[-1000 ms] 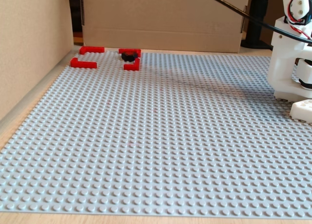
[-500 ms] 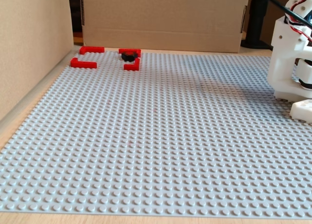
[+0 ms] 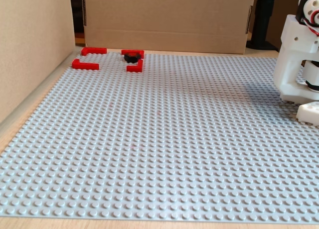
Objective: Grab the Lego and store it in red box
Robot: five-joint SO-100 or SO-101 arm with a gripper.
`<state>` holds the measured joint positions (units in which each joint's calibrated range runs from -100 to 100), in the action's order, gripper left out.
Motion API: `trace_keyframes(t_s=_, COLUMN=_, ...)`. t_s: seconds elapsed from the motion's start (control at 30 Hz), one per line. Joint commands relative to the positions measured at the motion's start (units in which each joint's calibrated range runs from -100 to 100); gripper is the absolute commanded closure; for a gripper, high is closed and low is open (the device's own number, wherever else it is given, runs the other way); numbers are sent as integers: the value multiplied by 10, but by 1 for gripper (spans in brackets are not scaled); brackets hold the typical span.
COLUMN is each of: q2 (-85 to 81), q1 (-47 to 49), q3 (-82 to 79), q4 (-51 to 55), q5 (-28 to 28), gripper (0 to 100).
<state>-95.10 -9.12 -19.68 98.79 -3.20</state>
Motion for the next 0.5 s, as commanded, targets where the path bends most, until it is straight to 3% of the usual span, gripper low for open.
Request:
trace_keyframes(t_s=0.0, q2=-46, q1=-1, q3=-30, q4=4, q5=-1, gripper=98)
trace_keyframes(t_s=0.47, q2=-41, q1=2, q3=-35, q4=2, q5=-4, gripper=98)
